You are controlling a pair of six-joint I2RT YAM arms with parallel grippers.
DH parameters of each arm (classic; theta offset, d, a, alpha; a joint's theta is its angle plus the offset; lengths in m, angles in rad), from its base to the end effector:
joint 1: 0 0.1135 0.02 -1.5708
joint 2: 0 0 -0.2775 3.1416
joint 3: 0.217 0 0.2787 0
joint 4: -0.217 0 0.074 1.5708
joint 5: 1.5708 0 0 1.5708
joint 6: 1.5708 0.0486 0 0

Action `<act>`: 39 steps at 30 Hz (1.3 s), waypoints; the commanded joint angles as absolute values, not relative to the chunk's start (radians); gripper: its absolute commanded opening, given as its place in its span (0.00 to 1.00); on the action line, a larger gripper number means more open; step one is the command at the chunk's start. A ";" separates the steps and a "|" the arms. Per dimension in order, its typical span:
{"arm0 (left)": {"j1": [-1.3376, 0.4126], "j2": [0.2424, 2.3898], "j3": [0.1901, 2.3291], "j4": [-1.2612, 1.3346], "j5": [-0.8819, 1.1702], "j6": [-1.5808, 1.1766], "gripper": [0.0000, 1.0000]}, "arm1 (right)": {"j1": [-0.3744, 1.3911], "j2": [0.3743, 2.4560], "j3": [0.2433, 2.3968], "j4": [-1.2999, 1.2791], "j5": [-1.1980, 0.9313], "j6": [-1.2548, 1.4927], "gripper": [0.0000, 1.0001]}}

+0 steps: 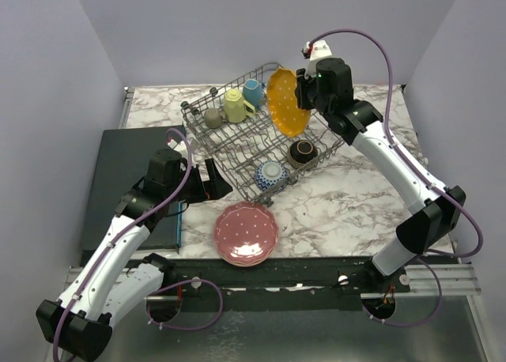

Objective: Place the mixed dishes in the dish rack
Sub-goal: Insert the plate into the dish rack.

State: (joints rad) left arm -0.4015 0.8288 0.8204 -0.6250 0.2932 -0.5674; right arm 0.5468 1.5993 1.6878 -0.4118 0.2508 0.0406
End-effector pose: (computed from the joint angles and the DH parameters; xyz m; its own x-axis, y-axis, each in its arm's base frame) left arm 0.1807 -0.0920 0.3044 -0.7758 -0.2296 -0.5878 0.2035 0.7907 -0.5774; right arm 0.3552 0.2021 0.4362 -0.2834 -0.1265 -0.9506 -0.2914 0.9558 -0.0403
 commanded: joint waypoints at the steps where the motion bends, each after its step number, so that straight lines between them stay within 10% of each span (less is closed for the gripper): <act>1: -0.402 0.821 0.808 -0.601 0.262 -0.562 0.98 | 0.527 1.615 1.766 -0.228 0.308 -0.034 0.00; 39: -0.390 0.844 0.809 -0.603 0.216 -0.558 0.98 | 0.404 1.869 1.620 0.289 0.207 -0.397 0.00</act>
